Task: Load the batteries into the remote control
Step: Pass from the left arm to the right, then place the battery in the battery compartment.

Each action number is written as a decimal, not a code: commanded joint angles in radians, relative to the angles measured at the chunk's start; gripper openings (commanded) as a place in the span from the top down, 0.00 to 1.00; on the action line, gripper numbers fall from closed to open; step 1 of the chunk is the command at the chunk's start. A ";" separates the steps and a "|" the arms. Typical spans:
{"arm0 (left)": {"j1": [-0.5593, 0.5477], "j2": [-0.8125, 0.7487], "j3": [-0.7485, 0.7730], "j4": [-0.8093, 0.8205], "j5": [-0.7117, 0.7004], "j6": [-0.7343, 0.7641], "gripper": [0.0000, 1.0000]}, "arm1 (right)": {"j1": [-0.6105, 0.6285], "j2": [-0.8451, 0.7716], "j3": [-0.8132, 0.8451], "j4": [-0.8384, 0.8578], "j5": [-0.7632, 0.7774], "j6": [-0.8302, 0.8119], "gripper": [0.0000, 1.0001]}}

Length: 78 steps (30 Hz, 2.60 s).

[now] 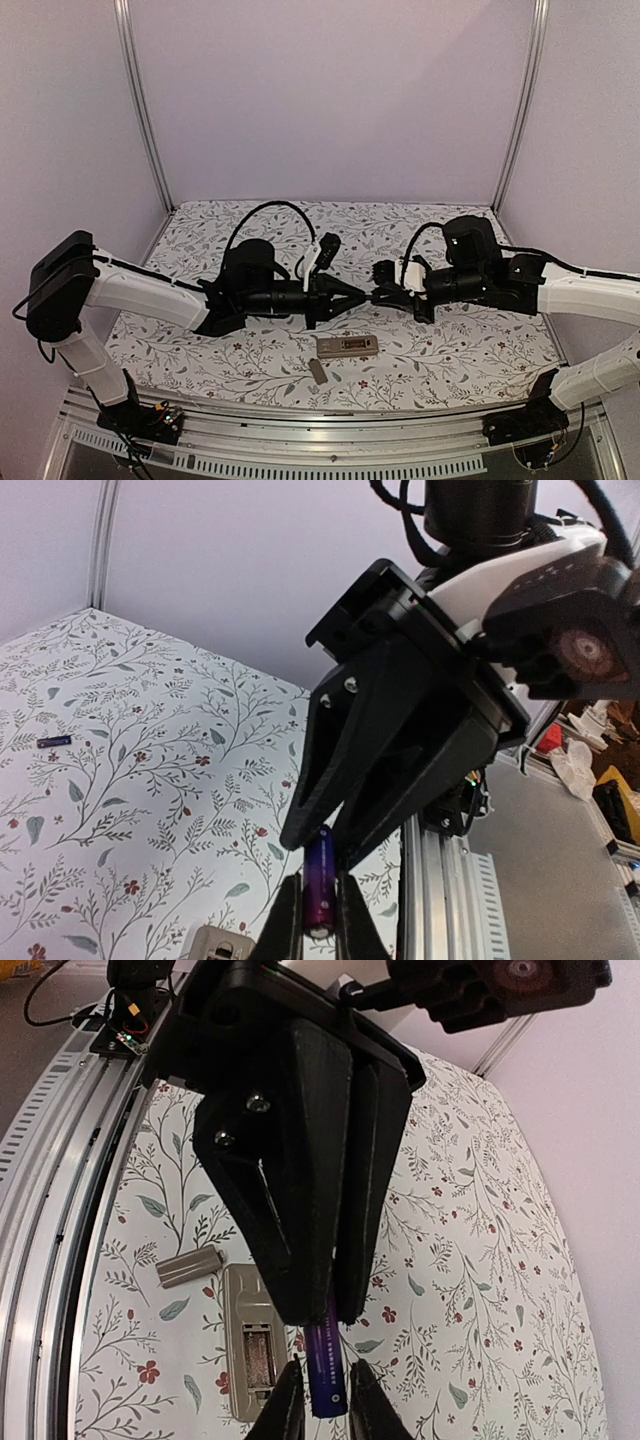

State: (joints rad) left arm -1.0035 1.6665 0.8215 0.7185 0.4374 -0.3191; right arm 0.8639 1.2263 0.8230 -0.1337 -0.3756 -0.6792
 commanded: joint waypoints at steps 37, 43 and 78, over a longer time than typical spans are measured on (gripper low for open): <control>0.048 -0.124 -0.227 -0.476 -0.511 -0.051 0.29 | 0.154 0.392 0.187 -0.322 0.432 -0.127 1.00; 0.049 -0.059 -0.209 -0.465 -0.479 -0.089 0.31 | 0.193 0.474 0.248 -0.375 0.495 -0.133 1.00; 0.050 -0.039 -0.209 -0.447 -0.468 -0.053 0.30 | 0.241 0.610 0.364 -0.461 0.551 -0.163 1.00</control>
State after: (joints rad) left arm -0.9646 1.6165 0.6003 0.2573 -0.0349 -0.3866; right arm 1.0939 1.8057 1.1595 -0.5766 0.1738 -0.8299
